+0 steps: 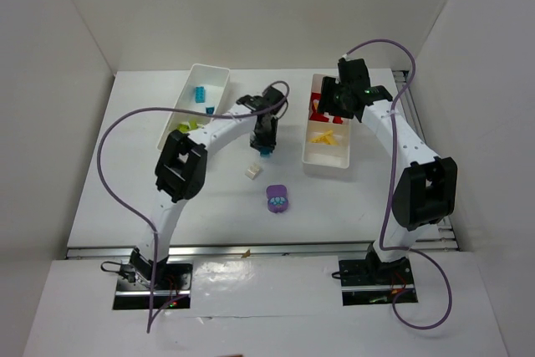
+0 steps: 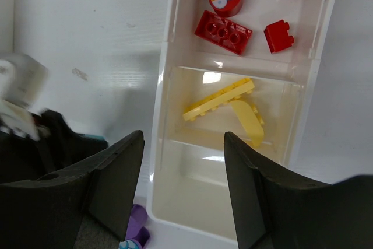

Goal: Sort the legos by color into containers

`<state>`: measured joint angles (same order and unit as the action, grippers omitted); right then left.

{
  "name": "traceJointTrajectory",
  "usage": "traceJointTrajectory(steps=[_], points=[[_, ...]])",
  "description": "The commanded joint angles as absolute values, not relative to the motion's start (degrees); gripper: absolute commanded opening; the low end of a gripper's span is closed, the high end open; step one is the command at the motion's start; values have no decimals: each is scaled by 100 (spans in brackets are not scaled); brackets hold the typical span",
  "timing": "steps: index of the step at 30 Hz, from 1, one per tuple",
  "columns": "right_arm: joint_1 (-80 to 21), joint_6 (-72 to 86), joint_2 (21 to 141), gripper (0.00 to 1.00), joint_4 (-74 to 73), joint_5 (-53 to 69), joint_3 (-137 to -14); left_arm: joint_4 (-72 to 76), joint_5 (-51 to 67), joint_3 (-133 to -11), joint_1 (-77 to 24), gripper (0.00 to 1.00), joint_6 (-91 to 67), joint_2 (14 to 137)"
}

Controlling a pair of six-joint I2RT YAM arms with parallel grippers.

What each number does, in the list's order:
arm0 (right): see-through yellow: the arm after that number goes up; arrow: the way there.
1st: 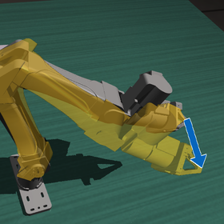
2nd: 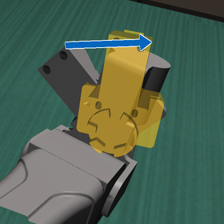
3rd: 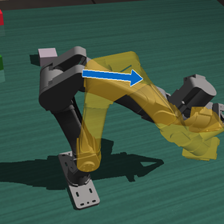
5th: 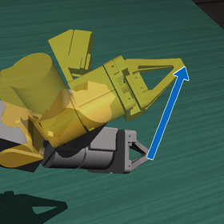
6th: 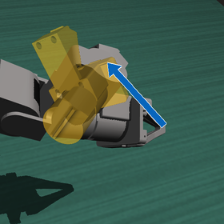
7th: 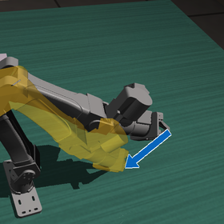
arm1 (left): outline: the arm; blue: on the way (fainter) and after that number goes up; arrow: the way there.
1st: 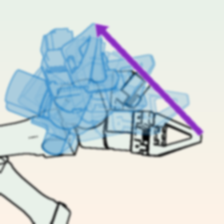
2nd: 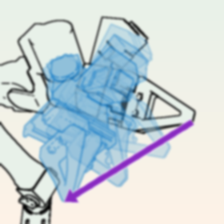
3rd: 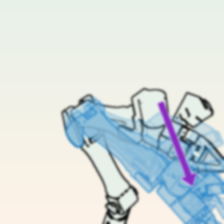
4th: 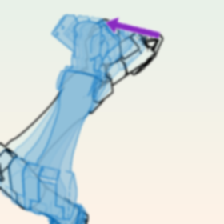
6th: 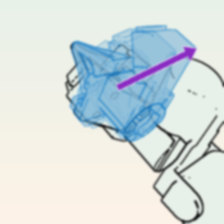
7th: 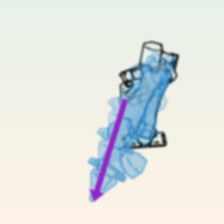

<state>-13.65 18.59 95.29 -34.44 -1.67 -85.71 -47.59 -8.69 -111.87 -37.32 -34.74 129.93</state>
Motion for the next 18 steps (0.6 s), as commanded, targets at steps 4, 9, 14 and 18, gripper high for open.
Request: traceJointTrajectory(steps=[4,9,14,18], points=[[-1415,1837,9369,65,-3384,-176,-8622,-4948,-1020,-12355,-2323,23,-2831,12226],[-1415,1837,9369,65,-3383,-123,-8570,-5001,-1081,-13077,-1566,23,-2655,12585],[-1415,1837,9369,65,-3437,-229,-8569,-4878,-879,-13648,-1002,36,-2654,13192],[-1415,1785,9369,65,-3577,-229,-8622,-4711,-617,-14201,-809,96,-2654,13438]])
